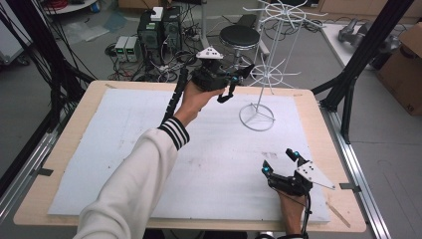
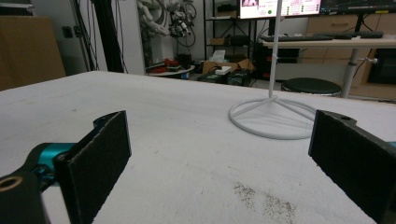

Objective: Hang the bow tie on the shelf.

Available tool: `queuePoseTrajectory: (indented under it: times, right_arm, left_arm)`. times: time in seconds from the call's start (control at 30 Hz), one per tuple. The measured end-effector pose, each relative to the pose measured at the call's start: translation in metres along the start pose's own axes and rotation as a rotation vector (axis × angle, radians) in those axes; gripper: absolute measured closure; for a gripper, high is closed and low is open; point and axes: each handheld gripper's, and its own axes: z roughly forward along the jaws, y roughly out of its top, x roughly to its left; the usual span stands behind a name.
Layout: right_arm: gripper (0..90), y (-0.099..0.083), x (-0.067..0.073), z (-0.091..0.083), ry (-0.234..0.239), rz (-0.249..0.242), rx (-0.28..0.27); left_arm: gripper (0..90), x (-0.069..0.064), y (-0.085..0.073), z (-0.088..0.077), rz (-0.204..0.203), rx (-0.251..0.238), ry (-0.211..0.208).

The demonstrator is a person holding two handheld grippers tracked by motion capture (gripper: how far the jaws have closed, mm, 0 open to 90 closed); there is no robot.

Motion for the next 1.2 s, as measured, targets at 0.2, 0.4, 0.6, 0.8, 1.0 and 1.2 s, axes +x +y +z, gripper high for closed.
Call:
queuePoseTrajectory:
  times: [0.2, 0.4, 0.6, 0.8, 1.0, 1.2]
  right_arm:
    - [4.6, 0.0, 0.0, 0.0, -0.003, -0.004, 0.001]
    - [4.6, 0.0, 0.0, 0.0, -0.003, -0.002, -0.001]
    - [4.6, 0.0, -0.001, 0.0, -0.005, -0.005, -0.003]
    - [4.6, 0.0, -0.001, 0.0, -0.004, -0.01, -0.005]
    - [4.6, 0.0, -0.001, 0.0, -0.004, -0.004, -0.005]
    - [4.6, 0.0, 0.0, 0.0, -0.004, 0.001, -0.003]
  left_arm:
    - [87.7, -0.002, -0.001, 0.007, -0.012, -0.01, -0.001]
    - [87.7, -0.009, 0.009, 0.014, -0.002, -0.01, -0.013]
    - [87.7, -0.015, 0.012, 0.023, 0.014, -0.006, -0.021]
    - [87.7, -0.015, 0.008, 0.03, 0.006, 0.008, -0.026]
    - [87.7, -0.02, 0.006, 0.036, 0.018, 0.015, -0.037]
    - [87.6, -0.023, 0.004, 0.04, 0.017, 0.025, -0.051]
